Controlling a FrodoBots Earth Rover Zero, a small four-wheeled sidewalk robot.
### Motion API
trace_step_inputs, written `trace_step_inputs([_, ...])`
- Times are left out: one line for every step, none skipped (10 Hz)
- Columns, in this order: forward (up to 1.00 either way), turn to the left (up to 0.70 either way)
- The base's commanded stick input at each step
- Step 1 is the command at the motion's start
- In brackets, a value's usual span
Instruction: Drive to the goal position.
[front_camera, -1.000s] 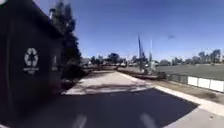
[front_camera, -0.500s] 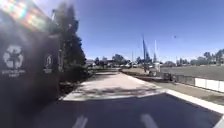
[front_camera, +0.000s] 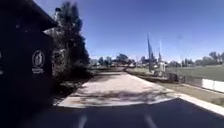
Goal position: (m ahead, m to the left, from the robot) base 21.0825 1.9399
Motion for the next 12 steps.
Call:
trace_step_inputs([0.7, 0.0])
trace_step_inputs([0.7, 0.0])
trace_step_inputs([0.7, 0.0])
trace_step_inputs([0.7, 0.0])
trace_step_inputs([0.7, 0.0])
trace_step_inputs([0.7, 0.0])
trace_step_inputs([0.7, 0.0])
trace_step_inputs([0.85, 0.0])
trace_step_inputs([0.85, 0.0])
trace_step_inputs([0.85, 0.0])
trace_step_inputs([0.85, 0.0])
trace_step_inputs([0.85, 0.0])
